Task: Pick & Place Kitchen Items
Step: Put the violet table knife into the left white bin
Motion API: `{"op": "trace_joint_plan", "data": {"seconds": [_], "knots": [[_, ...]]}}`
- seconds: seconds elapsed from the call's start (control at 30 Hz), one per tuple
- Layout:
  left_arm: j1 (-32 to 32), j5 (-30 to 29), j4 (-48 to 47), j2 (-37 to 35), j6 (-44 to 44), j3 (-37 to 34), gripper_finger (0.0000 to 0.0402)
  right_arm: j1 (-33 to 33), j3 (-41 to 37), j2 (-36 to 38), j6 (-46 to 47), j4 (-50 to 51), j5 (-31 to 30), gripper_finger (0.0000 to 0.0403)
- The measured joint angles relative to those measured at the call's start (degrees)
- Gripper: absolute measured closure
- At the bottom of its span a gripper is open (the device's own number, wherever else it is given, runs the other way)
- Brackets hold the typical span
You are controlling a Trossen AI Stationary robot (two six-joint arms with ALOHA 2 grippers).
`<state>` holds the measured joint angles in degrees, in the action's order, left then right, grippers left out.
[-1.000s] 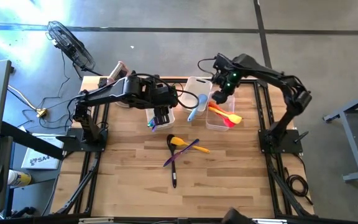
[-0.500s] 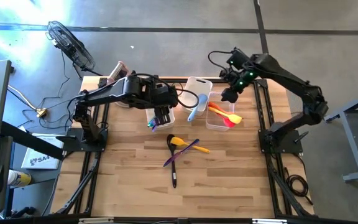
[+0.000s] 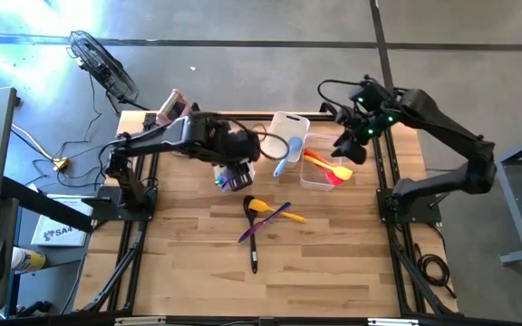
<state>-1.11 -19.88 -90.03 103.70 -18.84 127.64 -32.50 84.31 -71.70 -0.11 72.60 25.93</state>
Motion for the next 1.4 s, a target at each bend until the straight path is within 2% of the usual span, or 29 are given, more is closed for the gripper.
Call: {"op": "trace_joint_plan", "data": {"seconds": [0.33,0.6,0.87,1.0,1.2,1.4], "knots": [[-6.35,-1.57,0.83,0.07,-9.27,-7.29,0.0183,4.92,0.0,6.61,-1.91,-0.04,-0.43,0.0197],[-12.1,-1.73,5.38,0.07,-16.9,-8.83,0.0183,7.3,0.0,10.33,-4.75,0.21,-0.23,0.0197],[-17.54,-1.73,8.89,0.07,-21.84,-8.83,0.0183,11.83,-0.02,14.15,-10.08,0.7,5.35,0.0197],[-19.83,-1.68,12.97,0.07,-21.79,-8.78,0.0183,13.87,-0.02,16.45,-9.86,0.95,8.54,0.0197],[-21.93,-1.63,18.21,0.07,-17.2,-6.05,0.0183,16.92,-0.02,20.1,-4.92,2.08,16.13,0.0197],[-21.88,-1.66,18.51,-0.04,-13.72,-2.8,0.0183,20.39,-0.04,23.68,2.83,1.14,16.4,0.0197]]}}
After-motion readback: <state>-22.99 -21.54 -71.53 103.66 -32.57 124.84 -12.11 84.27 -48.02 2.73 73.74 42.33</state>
